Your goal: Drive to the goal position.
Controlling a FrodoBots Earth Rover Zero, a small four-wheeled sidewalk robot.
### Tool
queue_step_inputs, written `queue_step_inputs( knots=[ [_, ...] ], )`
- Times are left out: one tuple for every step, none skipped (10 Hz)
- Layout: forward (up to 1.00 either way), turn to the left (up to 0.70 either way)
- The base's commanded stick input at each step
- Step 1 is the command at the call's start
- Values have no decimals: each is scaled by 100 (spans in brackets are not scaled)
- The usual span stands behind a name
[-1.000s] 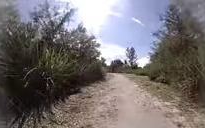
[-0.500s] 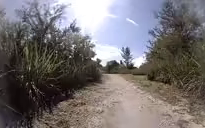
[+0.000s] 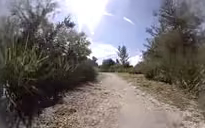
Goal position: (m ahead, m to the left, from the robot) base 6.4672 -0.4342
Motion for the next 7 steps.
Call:
queue_step_inputs(
  knots=[
    [70,-27],
    [70,-18],
    [70,0],
    [70,0],
    [70,0],
    [70,0],
    [70,0]
  ],
)
